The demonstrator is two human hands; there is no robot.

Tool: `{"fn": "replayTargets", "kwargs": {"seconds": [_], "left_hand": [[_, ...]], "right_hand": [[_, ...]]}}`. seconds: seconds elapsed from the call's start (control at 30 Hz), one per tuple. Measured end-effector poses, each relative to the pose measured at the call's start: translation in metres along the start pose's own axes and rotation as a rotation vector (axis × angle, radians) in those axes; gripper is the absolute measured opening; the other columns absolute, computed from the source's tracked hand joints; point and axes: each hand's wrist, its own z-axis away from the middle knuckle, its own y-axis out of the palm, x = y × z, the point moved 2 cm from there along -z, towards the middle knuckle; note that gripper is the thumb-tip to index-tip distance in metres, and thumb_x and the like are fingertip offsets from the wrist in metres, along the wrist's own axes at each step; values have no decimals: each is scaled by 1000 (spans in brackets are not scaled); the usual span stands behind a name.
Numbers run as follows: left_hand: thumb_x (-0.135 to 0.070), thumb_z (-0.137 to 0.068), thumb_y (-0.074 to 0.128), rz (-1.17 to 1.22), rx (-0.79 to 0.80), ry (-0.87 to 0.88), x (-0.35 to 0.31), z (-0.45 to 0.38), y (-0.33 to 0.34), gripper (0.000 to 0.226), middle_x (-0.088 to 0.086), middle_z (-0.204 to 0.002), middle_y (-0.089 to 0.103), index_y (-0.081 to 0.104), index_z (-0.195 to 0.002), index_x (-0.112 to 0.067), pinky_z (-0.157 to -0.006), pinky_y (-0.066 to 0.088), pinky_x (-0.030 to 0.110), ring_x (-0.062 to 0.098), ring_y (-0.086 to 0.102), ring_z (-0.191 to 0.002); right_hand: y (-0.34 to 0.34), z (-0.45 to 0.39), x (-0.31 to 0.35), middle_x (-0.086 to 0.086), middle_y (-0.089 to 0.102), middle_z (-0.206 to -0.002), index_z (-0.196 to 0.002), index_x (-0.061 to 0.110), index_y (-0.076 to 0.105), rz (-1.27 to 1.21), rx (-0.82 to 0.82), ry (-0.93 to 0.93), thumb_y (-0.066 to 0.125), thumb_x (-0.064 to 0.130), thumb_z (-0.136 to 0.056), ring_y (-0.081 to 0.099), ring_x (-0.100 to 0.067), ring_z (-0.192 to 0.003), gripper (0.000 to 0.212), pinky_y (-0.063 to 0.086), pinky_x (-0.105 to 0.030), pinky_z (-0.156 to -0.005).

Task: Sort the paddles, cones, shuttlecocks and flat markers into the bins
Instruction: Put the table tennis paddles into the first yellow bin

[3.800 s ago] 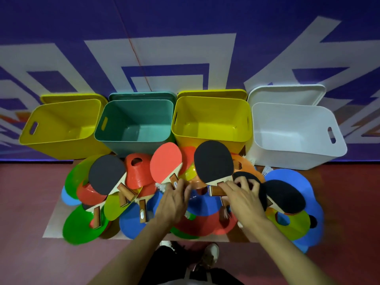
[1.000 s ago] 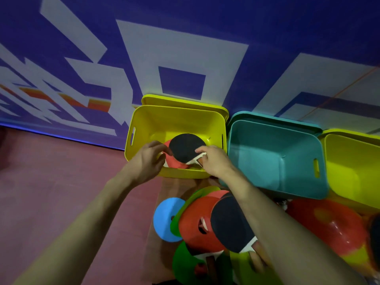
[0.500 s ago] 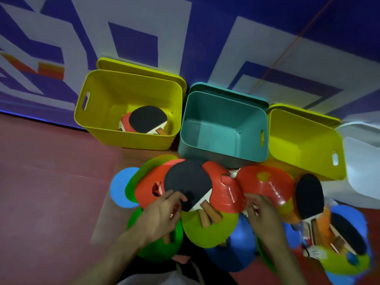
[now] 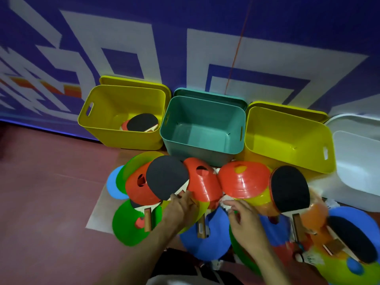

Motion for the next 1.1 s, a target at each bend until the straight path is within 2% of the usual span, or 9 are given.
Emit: {"fn": "replayTargets", "kwargs": {"seconds": [0.2,0.3,0.4,0.5,0.63,0.73,0.83,0.97,1.1], "left_hand": [[-47,-89,54,219,-167,-172,-23,5,15,47,0,-120,60,54,-130,-24,-78,42,28,29,59,-111],[-42,-88,56,147,-264,-131,-31,12,-2,39,-15,-89,52,61,-120,-20,-61,35,14,29,65,-101],[-36,-86,57,125,-302,15,-37,28,-23,30,6,-71,55,60,-88,-7,-46,42,31,37,60,-59],[-33,-97,49,14,-330,-45,-25,41,-33,21,11,-92,41,46,-108,-15,-62,38,36,34,53,-65],[-13,-87,46,8,-369,86,5,50,-43,20,7,-88,32,31,-98,-19,-49,37,39,26,39,-70],[-4,-88,47,6,-403,211,16,65,-58,15,8,-87,35,38,-97,-11,-58,36,39,24,33,-77],[-28,-93,35,94,-422,251,36,73,-82,15,9,-94,39,39,-100,-15,-66,39,39,23,37,-80],[-26,-91,38,166,-428,320,76,73,-121,13,2,-96,43,43,-102,-20,-74,34,26,18,38,-84],[-29,-94,36,124,-386,435,128,57,-167,14,-2,-93,45,44,-103,-23,-75,41,36,23,41,-87]], "right_hand": [[-18,3,-33,24,54,-111,-115,29,67,30,133,-61,54,14,-97,54,3,-105,26,50,-25,-93],[-22,1,-35,24,53,-109,-114,28,67,47,179,-129,55,14,-96,54,4,-101,26,48,-20,-87],[-21,-5,-29,26,53,-110,-113,31,66,37,220,-179,54,16,-97,55,3,-101,26,49,-20,-86],[-14,-14,-19,24,54,-110,-112,32,66,28,236,-232,53,17,-98,55,3,-102,24,49,-21,-87],[2,-29,5,19,54,-110,-115,30,64,56,246,-295,51,20,-99,57,-1,-99,22,50,-23,-86],[18,-39,33,17,53,-111,-115,28,64,79,240,-320,50,22,-99,56,-2,-99,22,49,-22,-85],[44,-47,55,10,57,-111,-114,25,65,108,263,-277,50,20,-98,58,-8,-100,22,50,-25,-86],[101,-51,78,0,67,-109,-112,20,68,193,362,-151,52,17,-94,64,-18,-101,25,52,-33,-91],[160,-55,86,-10,46,-122,-108,22,65,396,346,194,53,20,-91,56,-31,-98,21,49,-34,-90]]}}
